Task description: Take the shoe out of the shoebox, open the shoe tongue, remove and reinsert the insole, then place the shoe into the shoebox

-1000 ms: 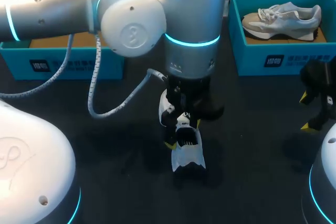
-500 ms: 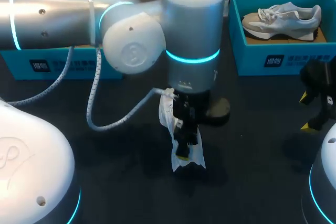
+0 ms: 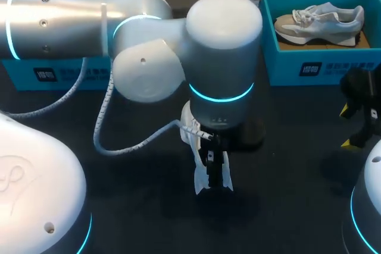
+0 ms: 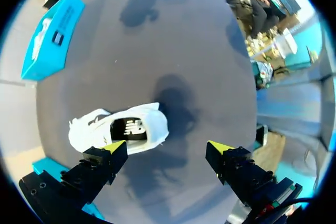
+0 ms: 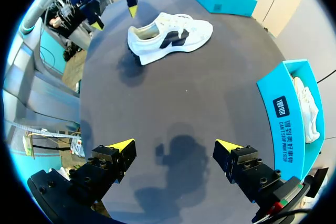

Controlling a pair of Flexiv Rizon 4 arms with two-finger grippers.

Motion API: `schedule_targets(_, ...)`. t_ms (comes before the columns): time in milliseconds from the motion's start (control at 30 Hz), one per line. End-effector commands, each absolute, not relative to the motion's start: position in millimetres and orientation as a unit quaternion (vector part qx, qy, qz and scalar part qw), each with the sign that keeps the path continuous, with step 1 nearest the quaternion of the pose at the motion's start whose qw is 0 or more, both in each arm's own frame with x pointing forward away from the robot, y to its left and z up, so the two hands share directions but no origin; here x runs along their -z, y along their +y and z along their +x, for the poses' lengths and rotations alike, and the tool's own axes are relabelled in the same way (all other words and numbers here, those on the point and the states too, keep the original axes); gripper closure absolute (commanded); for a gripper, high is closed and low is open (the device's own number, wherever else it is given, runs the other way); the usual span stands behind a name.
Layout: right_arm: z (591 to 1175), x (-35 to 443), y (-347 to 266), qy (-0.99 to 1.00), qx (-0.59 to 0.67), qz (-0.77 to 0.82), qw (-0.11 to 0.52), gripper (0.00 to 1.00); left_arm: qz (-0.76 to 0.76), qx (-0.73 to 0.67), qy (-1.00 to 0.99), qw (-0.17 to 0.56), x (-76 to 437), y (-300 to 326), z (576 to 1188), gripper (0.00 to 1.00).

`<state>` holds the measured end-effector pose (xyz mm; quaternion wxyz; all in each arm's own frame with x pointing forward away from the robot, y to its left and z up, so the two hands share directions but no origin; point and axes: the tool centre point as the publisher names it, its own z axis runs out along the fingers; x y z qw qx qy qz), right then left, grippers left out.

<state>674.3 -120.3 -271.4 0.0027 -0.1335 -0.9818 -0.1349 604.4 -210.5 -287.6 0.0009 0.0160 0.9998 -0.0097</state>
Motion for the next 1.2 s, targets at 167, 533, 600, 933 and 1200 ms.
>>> schedule_targets(167,673,271,-120,-0.982,0.133,-0.134,0.002,0.00,-0.015,0.020,1.000,-0.017,320,-216,620,0.00)
schedule_targets(533,673,271,-120,-0.982,0.133,-0.134,0.002,0.00,-0.037,0.006,0.999,-0.030,352,-224,614,0.00)
schedule_targets(600,673,271,-120,-0.982,0.133,-0.134,0.002,0.00,-0.038,0.002,0.999,-0.030,360,-227,613,0.00)
schedule_targets(933,673,271,-120,-0.982,0.133,-0.134,0.002,0.00,-0.050,-0.009,0.999,-0.015,378,-231,610,0.14)
schedule_targets(1200,673,271,-120,-0.982,0.133,-0.134,0.002,0.00,-0.074,-0.020,0.997,-0.011,386,-229,607,0.37)
